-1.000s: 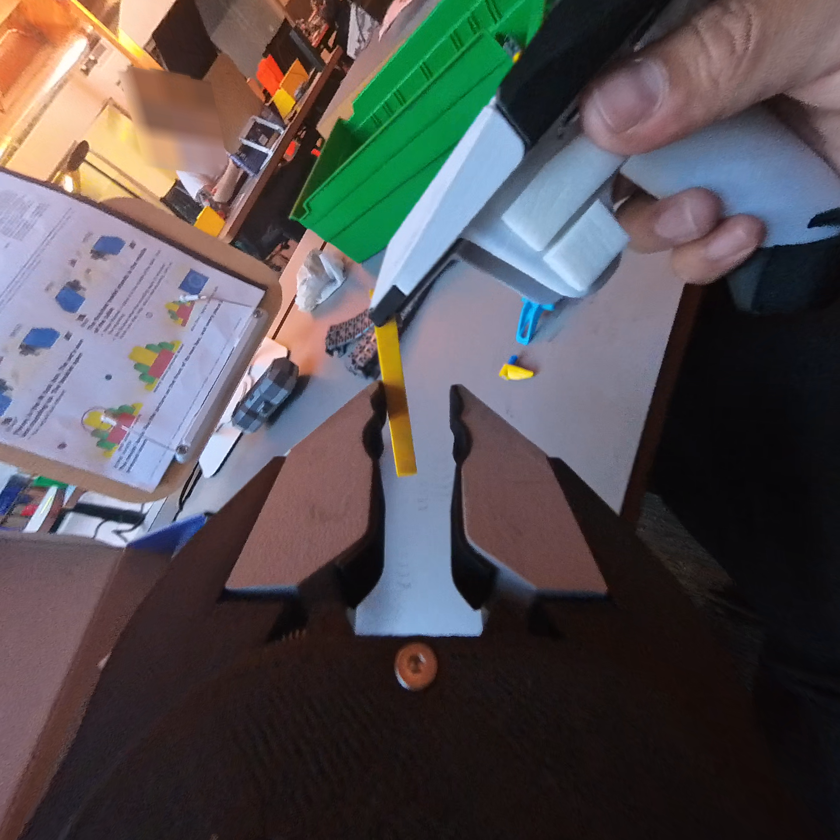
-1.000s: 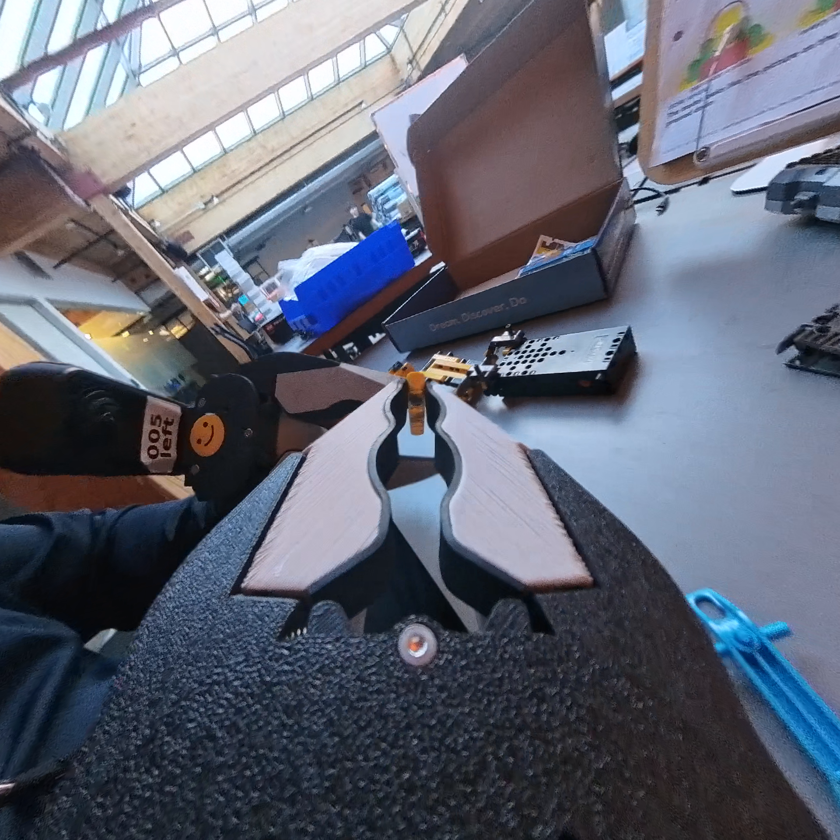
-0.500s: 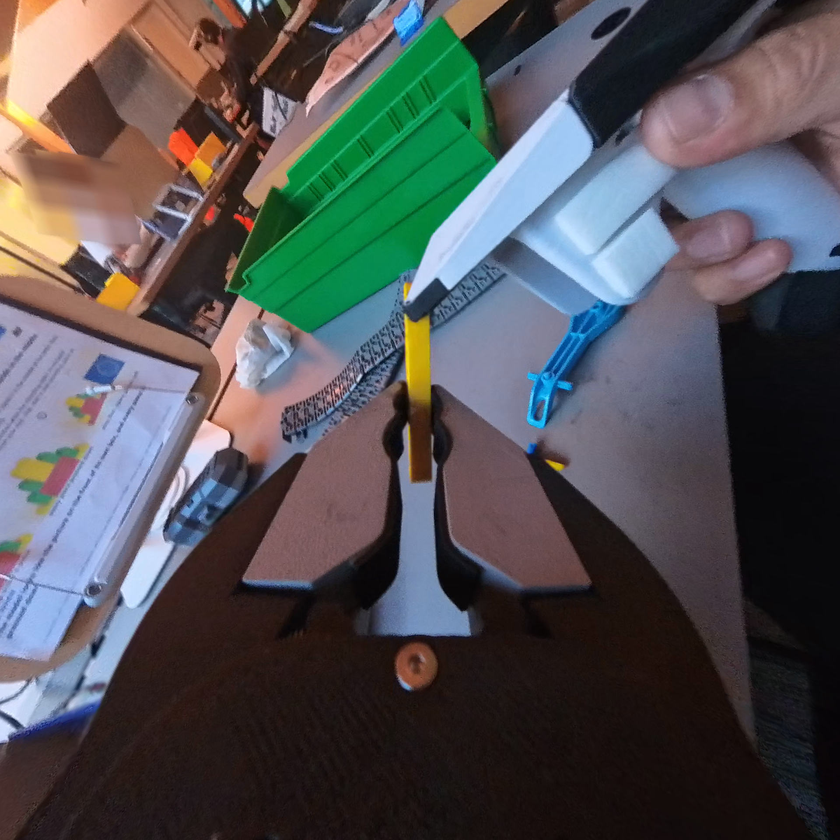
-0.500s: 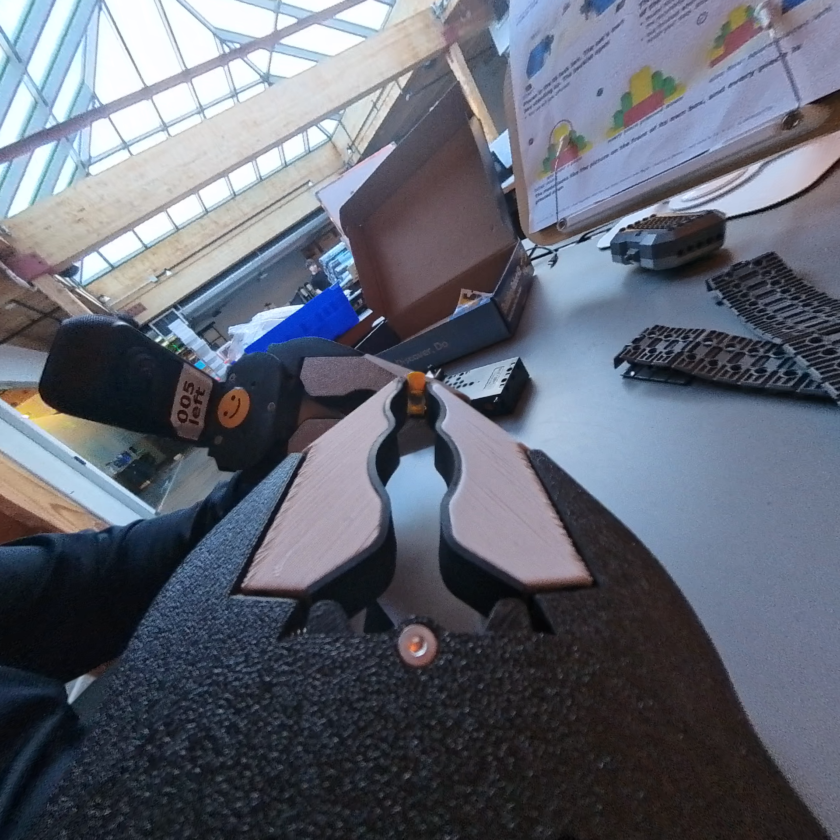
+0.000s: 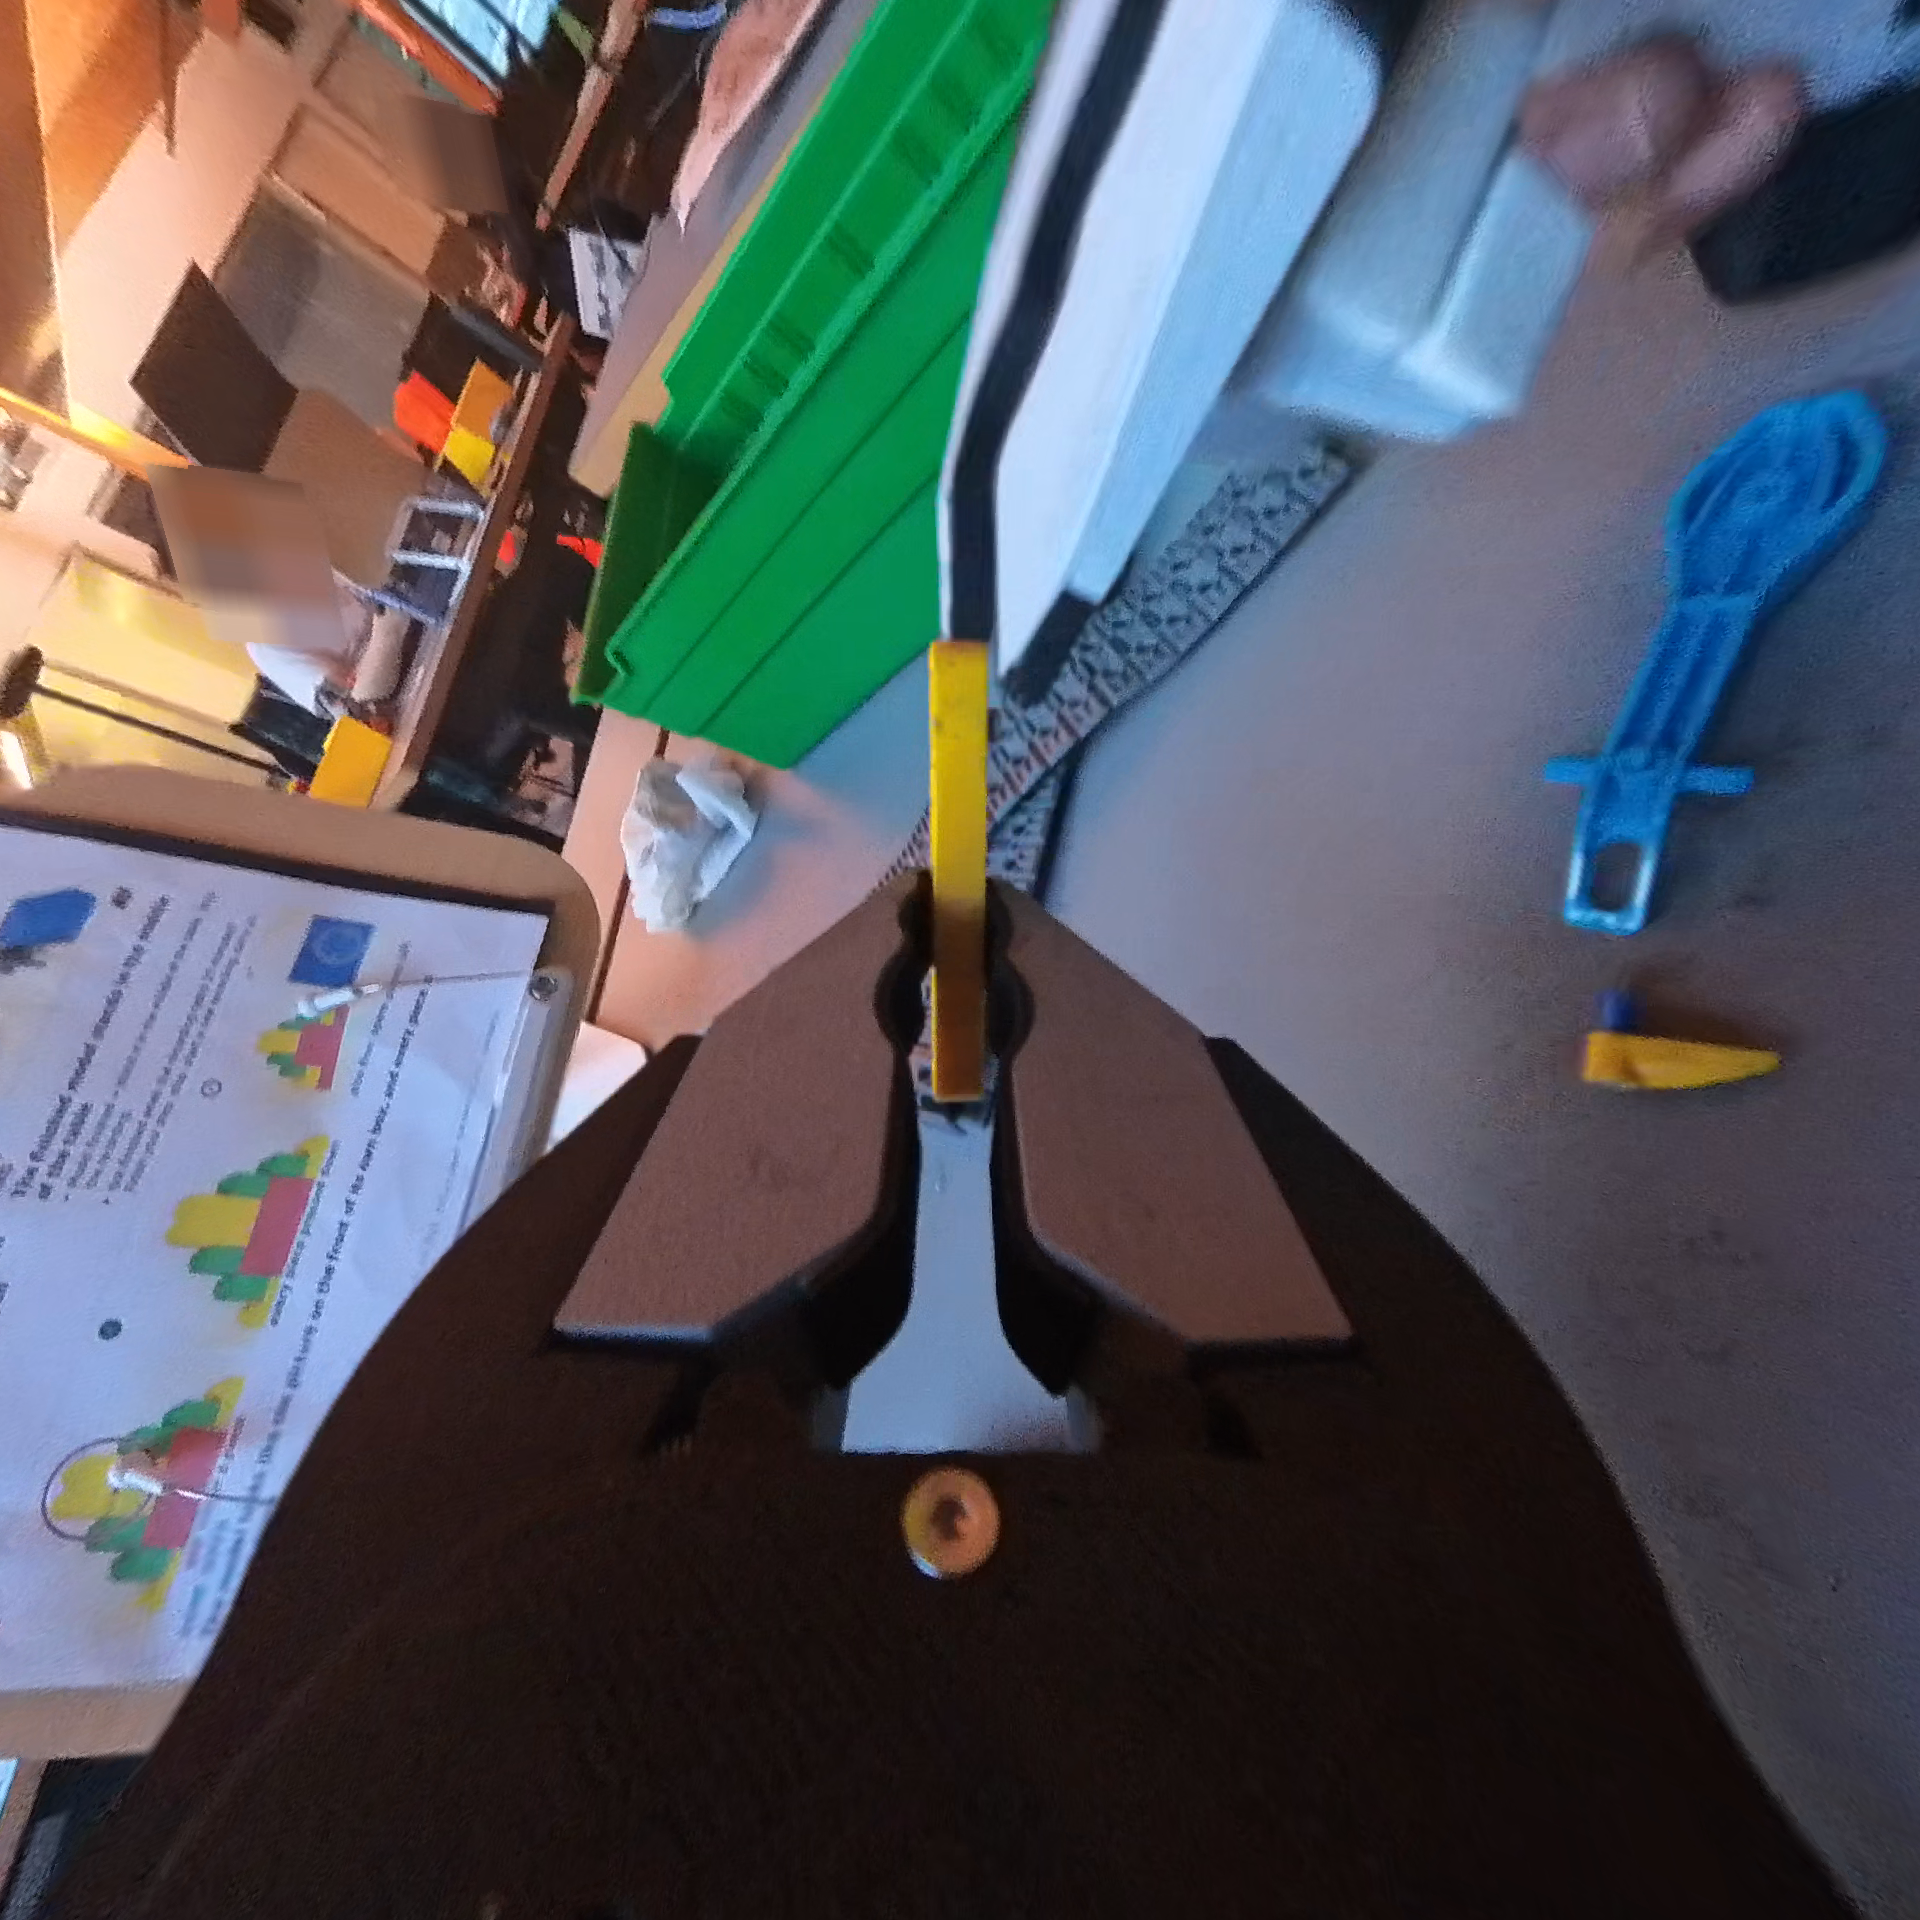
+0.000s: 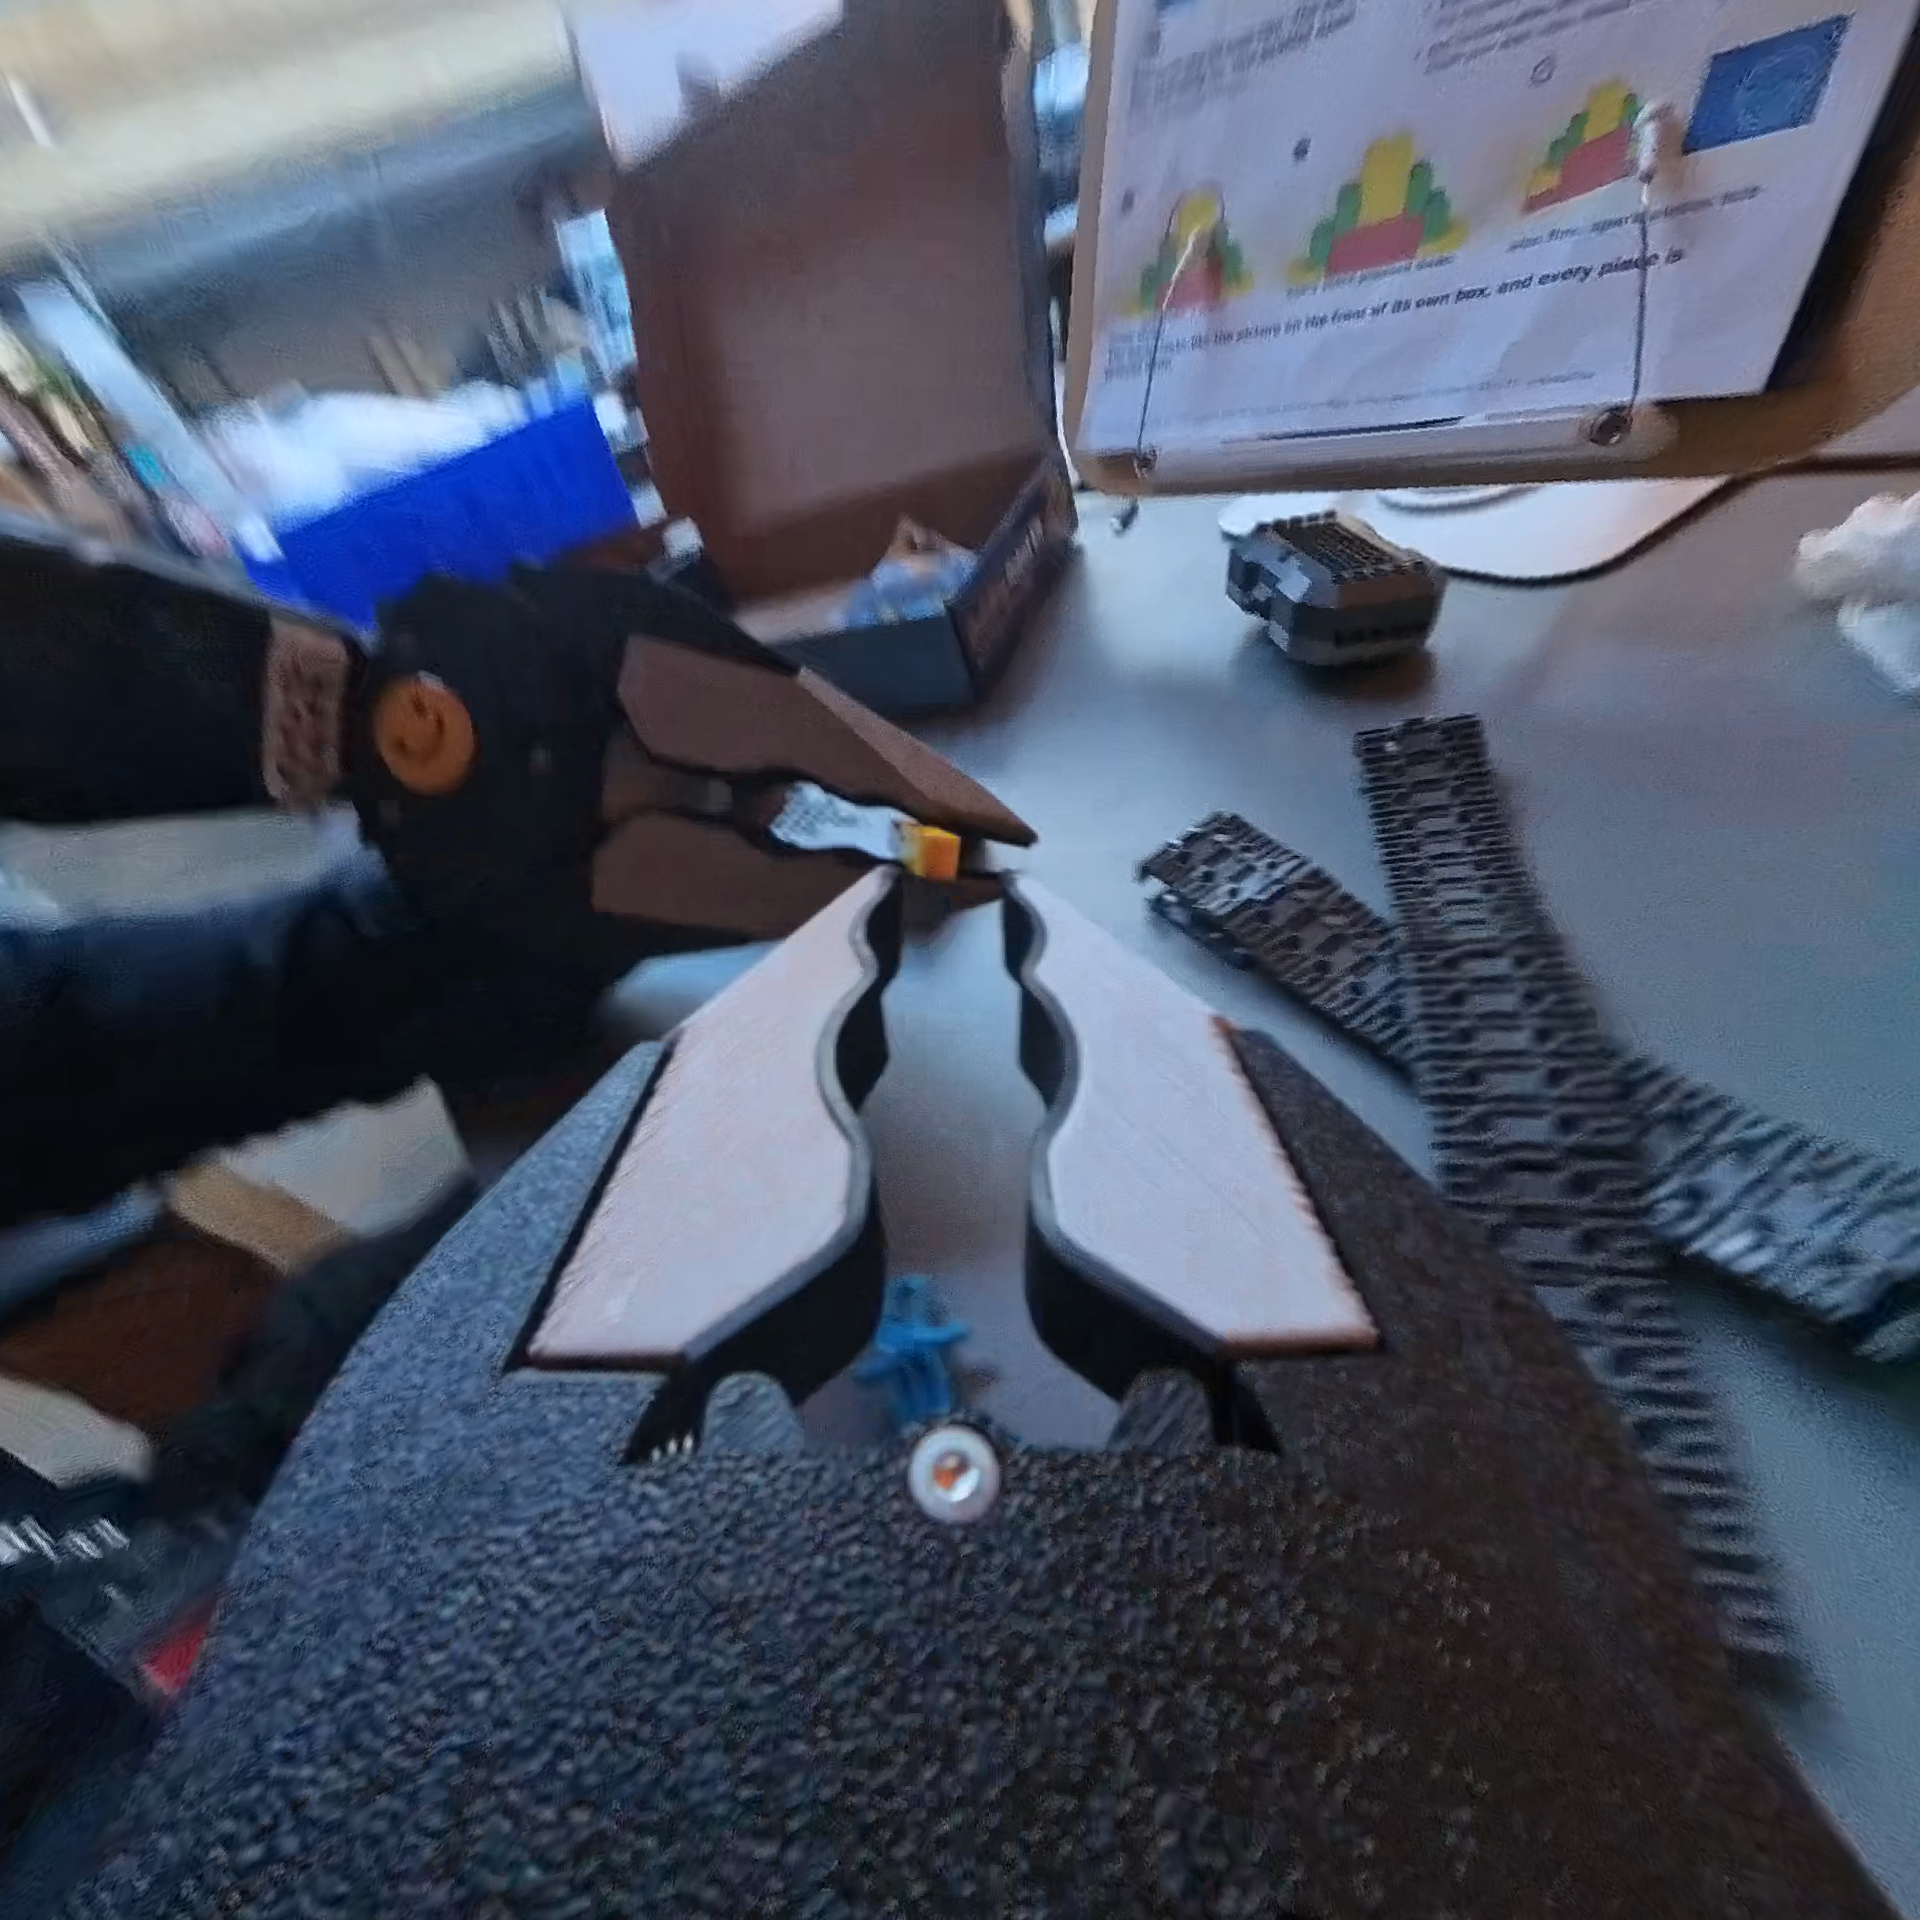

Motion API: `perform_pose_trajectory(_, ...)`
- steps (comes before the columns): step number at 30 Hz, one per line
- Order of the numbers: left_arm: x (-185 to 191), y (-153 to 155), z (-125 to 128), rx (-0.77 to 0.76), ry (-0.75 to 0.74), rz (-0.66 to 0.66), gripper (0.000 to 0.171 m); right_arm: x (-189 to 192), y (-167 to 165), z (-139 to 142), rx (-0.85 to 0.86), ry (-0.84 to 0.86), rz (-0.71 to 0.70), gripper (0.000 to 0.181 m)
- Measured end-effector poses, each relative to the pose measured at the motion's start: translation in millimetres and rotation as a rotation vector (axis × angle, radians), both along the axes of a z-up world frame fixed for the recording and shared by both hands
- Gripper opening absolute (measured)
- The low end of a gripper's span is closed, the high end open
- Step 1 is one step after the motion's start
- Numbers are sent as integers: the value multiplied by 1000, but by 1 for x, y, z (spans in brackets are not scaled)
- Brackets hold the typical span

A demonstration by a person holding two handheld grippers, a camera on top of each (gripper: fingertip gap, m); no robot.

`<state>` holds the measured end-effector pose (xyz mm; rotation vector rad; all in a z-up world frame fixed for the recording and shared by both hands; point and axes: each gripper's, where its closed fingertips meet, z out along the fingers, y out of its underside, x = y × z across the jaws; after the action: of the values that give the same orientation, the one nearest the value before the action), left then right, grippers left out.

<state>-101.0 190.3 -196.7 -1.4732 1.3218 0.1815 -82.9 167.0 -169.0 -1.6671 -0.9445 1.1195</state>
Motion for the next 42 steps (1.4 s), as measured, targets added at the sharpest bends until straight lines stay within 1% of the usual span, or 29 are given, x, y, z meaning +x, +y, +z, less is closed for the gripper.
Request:
perform_pose_trajectory(2,-7,5,-13,-40,13,17,5,0,4,-4,155,-129,93,20)
perform_pose_trajectory(5,-14,6,-28,-76,74,25,5,1,15,-19,416,-335,169,21)
perform_pose_trajectory(7,-19,6,-38,-106,99,28,6,-4,11,-34,572,-462,268,21)
perform_pose_trajectory(8,-21,6,-44,-135,96,33,6,-6,9,-42,651,-529,307,20)
perform_pose_trajectory(9,-22,6,-48,-168,78,32,6,-8,10,-50,728,-597,321,14)
perform_pose_trajectory(10,-21,4,-51,-203,56,23,6,-9,10,-57,776,-653,335,11)
perform_pose_trajectory(12,-22,6,-49,-218,35,27,6,-13,7,-66,771,-696,355,7)
perform_pose_trajectory(14,-22,6,-49,-229,28,29,6,-15,8,-70,757,-698,335,7)
perform_pose_trajectory(17,-19,2,-55,-244,64,16,6,-11,14,-67,755,-680,278,5)
perform_pose_trajectory(20,-15,0,-60,-244,98,7,6,-11,10,-64,734,-639,282,4)
perform_pose_trajectory(23,-14,-1,-62,-240,120,3,6,-9,13,-63,780,-658,257,0)
perform_pose_trajectory(27,-13,-2,-64,-228,135,5,6,-9,11,-63,789,-658,260,2)
perform_pose_trajectory(31,-14,-2,-68,-224,167,9,6,-9,9,-65,842,-684,260,4)
perform_pose_trajectory(35,-13,-4,-70,-221,184,-4,6,-9,7,-66,939,-715,280,3)
perform_pose_trajectory(38,-11,-7,-72,-210,208,-27,6,-7,5,-70,999,-763,323,7)
perform_pose_trajectory(42,-9,-8,-77,-171,275,-30,5,-6,2,-78,1064,-826,374,8)
